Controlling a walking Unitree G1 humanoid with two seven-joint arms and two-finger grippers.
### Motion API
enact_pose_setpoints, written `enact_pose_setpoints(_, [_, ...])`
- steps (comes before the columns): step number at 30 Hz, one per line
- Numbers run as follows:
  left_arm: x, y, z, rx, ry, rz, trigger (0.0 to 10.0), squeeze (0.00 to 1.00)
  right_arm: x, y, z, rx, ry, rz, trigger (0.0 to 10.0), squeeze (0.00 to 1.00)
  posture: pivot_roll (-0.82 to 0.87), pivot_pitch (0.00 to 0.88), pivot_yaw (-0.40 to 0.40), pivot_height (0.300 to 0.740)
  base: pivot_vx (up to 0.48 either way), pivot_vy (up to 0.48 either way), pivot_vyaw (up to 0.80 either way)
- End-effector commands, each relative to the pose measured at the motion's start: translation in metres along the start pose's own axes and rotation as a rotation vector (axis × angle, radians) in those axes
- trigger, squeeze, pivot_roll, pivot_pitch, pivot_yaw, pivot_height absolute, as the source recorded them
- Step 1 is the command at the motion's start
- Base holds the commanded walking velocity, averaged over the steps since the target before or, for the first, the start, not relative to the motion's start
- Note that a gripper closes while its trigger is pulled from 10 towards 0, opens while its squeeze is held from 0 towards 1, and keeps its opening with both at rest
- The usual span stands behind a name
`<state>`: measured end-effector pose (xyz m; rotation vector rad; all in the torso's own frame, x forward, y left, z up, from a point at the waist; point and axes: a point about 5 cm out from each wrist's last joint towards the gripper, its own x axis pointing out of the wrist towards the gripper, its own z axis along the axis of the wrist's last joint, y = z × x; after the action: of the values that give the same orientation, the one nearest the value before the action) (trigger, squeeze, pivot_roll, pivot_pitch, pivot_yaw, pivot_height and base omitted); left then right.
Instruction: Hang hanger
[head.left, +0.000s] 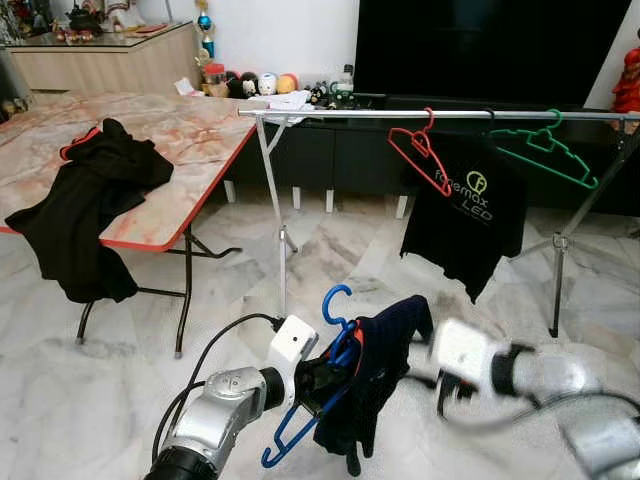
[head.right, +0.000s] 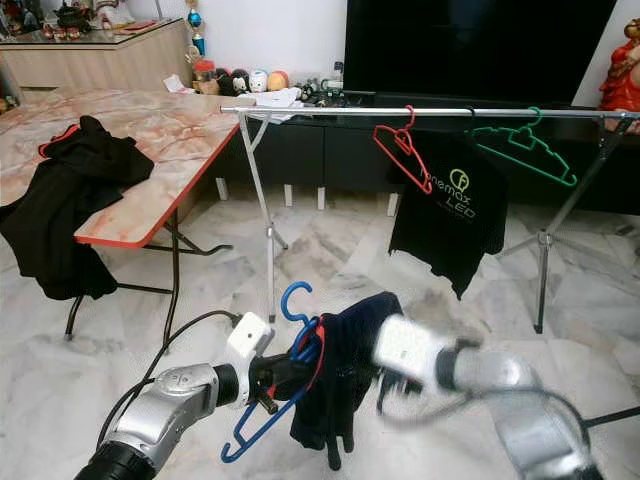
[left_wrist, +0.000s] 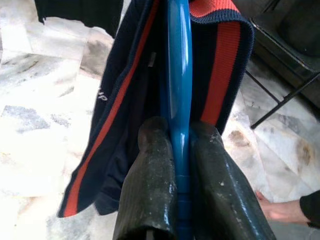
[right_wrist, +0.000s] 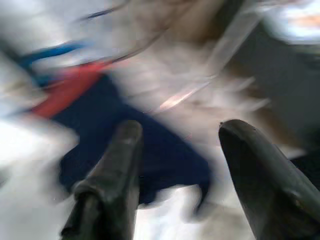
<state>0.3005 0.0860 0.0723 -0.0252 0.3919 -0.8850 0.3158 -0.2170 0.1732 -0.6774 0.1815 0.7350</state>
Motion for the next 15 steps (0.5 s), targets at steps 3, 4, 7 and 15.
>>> enact_pose_setpoints(3, [-0.004,-0.002,0.008,0.051,-0.028,-0.057,10.0,0.00,-0.007,-0.021,0.010,0.091,-0.150,-0.088,10.0,1.00,-0.05,0.000,-0.003,0.740,0.000,0.000,0.00])
enact_pose_setpoints(4, [-0.005,-0.003,0.007,0.054,-0.021,-0.073,10.0,0.00,-0.007,-0.022,0.013,0.114,-0.187,-0.084,10.0,1.00,-0.05,0.000,-0.003,0.740,0.000,0.000,0.00])
enact_pose_setpoints(7, [-0.008,-0.004,0.005,0.072,-0.002,-0.105,10.0,0.00,-0.005,-0.018,0.015,0.109,-0.216,-0.024,10.0,1.00,-0.04,0.000,-0.007,0.740,0.000,0.000,0.00])
enact_pose_setpoints(15, [-0.017,-0.012,0.004,0.131,0.044,-0.240,10.0,0.00,-0.007,0.009,-0.001,0.088,-0.137,0.329,10.0,1.00,-0.04,0.000,-0.012,0.740,0.000,0.000,0.00])
